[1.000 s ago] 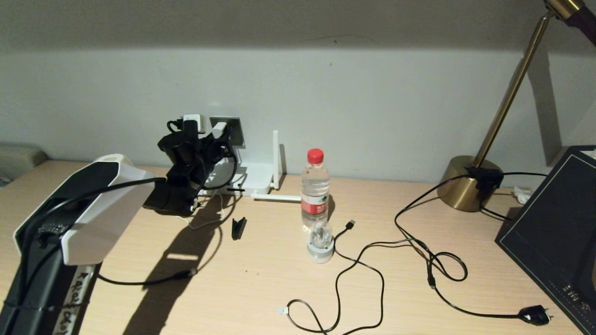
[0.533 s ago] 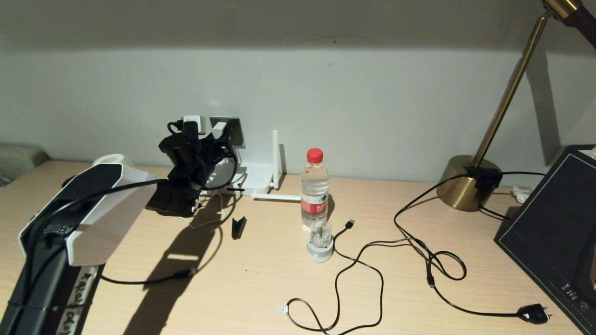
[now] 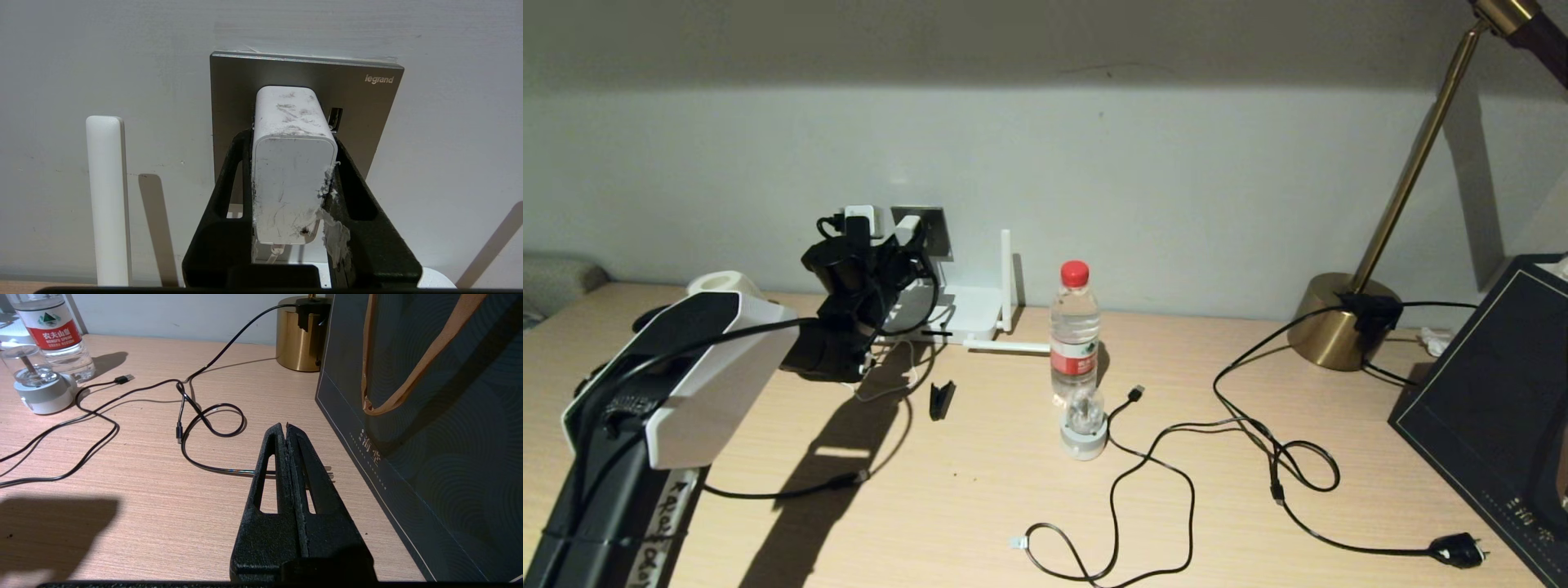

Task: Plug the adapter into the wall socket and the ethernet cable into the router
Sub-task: Plug plug into socket

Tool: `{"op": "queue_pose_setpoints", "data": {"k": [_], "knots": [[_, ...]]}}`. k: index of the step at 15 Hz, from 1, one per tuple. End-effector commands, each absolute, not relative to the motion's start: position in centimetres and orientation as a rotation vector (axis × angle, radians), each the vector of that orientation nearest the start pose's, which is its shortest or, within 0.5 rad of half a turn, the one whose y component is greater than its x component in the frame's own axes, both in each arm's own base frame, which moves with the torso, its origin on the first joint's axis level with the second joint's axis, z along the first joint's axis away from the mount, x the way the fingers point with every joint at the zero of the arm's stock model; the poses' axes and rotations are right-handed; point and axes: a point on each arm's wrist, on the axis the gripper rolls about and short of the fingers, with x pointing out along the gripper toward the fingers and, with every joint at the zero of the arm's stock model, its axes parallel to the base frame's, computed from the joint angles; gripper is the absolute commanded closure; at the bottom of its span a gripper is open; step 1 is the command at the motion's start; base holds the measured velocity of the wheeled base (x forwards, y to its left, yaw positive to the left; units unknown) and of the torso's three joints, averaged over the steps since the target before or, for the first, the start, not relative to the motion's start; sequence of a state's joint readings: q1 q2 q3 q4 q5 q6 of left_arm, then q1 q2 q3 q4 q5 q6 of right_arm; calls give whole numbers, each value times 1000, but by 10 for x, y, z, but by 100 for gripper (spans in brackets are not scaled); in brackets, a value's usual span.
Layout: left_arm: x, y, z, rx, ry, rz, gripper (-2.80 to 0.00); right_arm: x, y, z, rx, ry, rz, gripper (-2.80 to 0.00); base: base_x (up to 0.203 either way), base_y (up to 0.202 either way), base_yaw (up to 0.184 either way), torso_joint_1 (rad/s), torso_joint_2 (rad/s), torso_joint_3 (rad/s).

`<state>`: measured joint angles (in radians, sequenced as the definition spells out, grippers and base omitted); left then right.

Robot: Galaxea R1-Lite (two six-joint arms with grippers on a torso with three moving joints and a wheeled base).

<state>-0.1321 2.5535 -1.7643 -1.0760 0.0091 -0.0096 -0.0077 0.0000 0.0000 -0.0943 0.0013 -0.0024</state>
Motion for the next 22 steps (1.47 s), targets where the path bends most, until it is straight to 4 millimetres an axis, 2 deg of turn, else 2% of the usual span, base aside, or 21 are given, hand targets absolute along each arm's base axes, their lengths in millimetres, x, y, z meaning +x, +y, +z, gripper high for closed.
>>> {"op": "queue_pose_setpoints", "data": {"k": [1,12,13,14,22], "knots": [[524,-69,119,-31,-289,-117,0,-20,0,75,-3,-57,-6,0,0,0,0,0,0,0],[523,-71,126,-33,-307,-120,0,-20,0,75,-3,-58,-6,0,0,0,0,0,0,0],[523,-71,126,-33,-311,-119,-262,-20,0,75,-3,-58,-6,0,0,0,0,0,0,0],[523,-71,126,-33,-313,-118,-280,-20,0,75,-3,-58,-6,0,0,0,0,0,0,0],[515,-75,140,-36,-327,-124,-280,-20,0,75,-3,-60,-6,0,0,0,0,3,0,-1]]}}
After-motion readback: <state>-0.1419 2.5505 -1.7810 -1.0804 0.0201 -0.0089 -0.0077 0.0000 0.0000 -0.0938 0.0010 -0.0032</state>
